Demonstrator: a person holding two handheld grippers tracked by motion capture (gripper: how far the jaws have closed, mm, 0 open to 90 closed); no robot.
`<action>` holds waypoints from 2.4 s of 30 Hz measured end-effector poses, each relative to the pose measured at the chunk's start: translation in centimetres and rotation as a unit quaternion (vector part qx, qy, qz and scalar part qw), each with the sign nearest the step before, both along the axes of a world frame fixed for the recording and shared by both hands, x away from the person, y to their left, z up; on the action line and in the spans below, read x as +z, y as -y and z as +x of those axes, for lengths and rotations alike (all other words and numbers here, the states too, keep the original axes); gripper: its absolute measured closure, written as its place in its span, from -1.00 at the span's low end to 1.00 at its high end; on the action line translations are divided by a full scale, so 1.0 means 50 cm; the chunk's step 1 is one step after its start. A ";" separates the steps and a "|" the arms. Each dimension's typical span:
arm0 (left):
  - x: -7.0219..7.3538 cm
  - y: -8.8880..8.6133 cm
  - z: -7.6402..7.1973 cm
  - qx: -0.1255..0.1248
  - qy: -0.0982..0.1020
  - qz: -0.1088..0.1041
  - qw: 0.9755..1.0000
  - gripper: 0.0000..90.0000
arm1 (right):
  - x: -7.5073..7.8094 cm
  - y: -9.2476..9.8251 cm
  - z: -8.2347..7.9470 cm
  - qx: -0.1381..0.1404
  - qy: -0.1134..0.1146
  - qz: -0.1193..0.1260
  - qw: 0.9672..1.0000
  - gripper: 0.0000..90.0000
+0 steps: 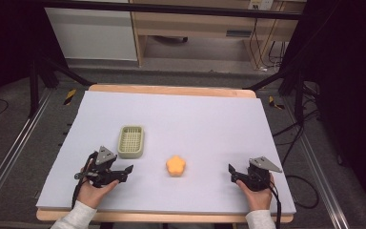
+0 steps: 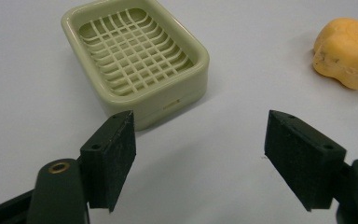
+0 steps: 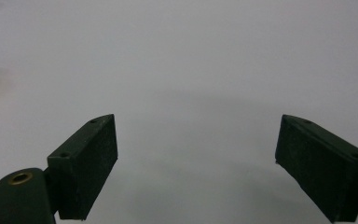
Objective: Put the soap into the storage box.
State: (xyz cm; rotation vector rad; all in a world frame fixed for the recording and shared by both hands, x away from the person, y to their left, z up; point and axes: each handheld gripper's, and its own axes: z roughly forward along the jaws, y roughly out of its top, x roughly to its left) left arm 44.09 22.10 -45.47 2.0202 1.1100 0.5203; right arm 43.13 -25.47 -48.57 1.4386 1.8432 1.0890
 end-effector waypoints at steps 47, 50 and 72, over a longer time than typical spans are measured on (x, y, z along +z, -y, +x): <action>0.067 0.180 0.047 -0.105 0.003 0.038 0.994 -0.53 | -0.002 -0.002 0.002 0.006 -0.005 -0.005 1.000 -0.72; 0.068 0.188 0.050 -0.108 0.001 0.041 0.993 -0.53 | -0.002 -0.002 0.002 0.006 -0.006 -0.004 1.000 -0.72; 0.071 0.237 0.065 -0.134 -0.019 0.061 0.989 -0.55 | -0.002 -0.003 0.001 0.002 -0.004 -0.008 1.000 -0.73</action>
